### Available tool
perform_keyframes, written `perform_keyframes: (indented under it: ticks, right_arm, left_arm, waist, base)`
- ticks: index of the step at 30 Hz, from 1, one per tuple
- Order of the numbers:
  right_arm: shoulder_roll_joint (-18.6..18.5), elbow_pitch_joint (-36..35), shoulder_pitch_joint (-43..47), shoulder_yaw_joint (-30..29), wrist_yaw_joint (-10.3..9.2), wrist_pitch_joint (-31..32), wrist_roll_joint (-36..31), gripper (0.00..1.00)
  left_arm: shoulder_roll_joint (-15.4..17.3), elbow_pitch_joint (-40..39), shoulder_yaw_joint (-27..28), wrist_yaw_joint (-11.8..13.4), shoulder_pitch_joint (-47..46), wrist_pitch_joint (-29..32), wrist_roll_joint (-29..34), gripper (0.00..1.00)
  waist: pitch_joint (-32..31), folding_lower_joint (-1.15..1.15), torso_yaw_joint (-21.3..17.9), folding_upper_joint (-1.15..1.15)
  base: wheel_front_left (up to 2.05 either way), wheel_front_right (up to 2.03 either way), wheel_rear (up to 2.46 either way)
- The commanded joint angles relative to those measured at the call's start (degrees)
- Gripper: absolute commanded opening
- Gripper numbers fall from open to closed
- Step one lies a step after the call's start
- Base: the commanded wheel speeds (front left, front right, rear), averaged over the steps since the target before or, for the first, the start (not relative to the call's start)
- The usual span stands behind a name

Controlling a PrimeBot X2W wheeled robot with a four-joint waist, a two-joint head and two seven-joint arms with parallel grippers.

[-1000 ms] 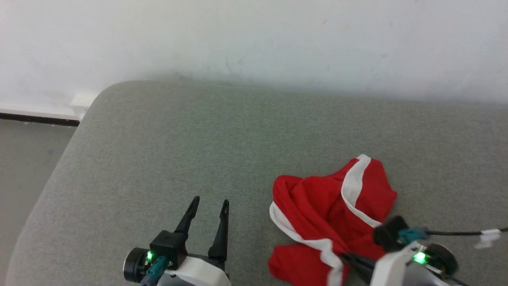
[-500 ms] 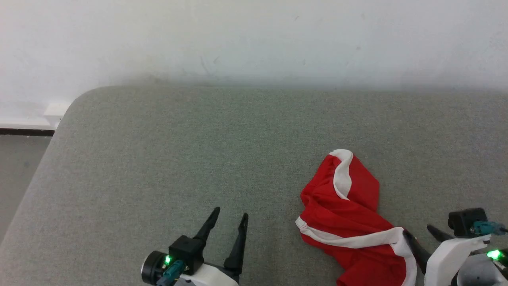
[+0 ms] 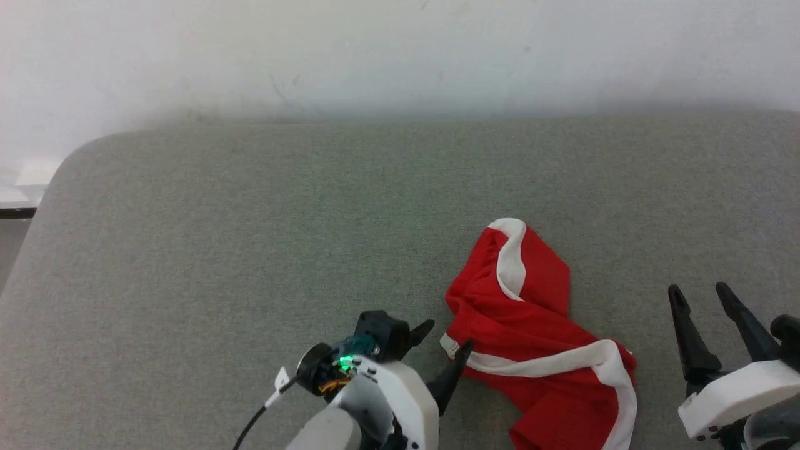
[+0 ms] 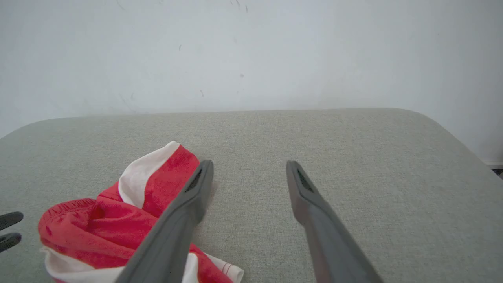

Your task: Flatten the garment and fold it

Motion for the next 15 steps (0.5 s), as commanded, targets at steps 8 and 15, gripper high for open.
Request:
perform_keyframes:
  ticks: [8, 15]
  right_arm:
    - [2.05, 1.65, -2.13, 0.38, -0.05, -2.16, -1.02, 1.00]
    - [1.95, 3.09, -2.33, 0.08, -0.05, -2.56, -1.41, 1.00]
  left_arm:
    - [1.67, 5.57, -3.40, -0.43, -8.76, 7.25, -4.31, 1.00]
    - [4.33, 5.61, 0.64, 1.07, -13.07, -0.52, -6.83, 0.00]
  waist:
    - [5.73, 0.00, -5.42, -0.01]
    - [5.96, 0.00, -4.37, -0.01]
  base:
    - [0.00, 0.00, 0.00]
    - [0.00, 0.00, 0.00]
